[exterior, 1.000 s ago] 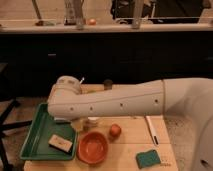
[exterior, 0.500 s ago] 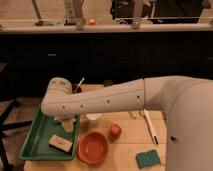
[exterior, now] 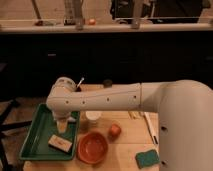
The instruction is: Wipe tray with towel
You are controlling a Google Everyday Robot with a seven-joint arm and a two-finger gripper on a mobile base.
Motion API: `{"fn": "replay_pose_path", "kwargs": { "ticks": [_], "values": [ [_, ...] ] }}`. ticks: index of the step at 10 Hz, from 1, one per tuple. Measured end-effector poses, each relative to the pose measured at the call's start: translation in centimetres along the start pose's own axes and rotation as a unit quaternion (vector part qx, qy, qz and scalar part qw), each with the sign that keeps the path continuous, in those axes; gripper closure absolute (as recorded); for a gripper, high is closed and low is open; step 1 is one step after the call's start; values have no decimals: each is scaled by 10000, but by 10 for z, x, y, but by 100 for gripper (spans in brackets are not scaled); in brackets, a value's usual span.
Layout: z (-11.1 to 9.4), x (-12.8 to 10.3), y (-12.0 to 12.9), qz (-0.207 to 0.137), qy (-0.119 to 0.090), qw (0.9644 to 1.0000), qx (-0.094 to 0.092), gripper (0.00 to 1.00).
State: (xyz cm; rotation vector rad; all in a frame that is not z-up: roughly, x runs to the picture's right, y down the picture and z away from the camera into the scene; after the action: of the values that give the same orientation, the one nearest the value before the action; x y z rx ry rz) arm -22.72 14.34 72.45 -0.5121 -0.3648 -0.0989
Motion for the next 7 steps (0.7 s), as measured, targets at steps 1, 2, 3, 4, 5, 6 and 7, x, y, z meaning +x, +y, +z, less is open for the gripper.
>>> {"fn": "replay_pose_path", "kwargs": {
  "ticks": [1,2,3,4,5,6,7],
  "values": [
    [0,-2,1,-3,-36,10000,-15,20],
    [1,-3,1,-10,-38,10000,-17,20],
    [0,-2,1,-3,-35,10000,-15,20],
    [0,-1,1,-2,-33,10000,-11,20],
    [0,-1,2,12,-19,10000,3,20],
    [2,3,4,180,28,9997,132,20],
    [7,11,3,466,0,9984,333,20]
  ]
}}
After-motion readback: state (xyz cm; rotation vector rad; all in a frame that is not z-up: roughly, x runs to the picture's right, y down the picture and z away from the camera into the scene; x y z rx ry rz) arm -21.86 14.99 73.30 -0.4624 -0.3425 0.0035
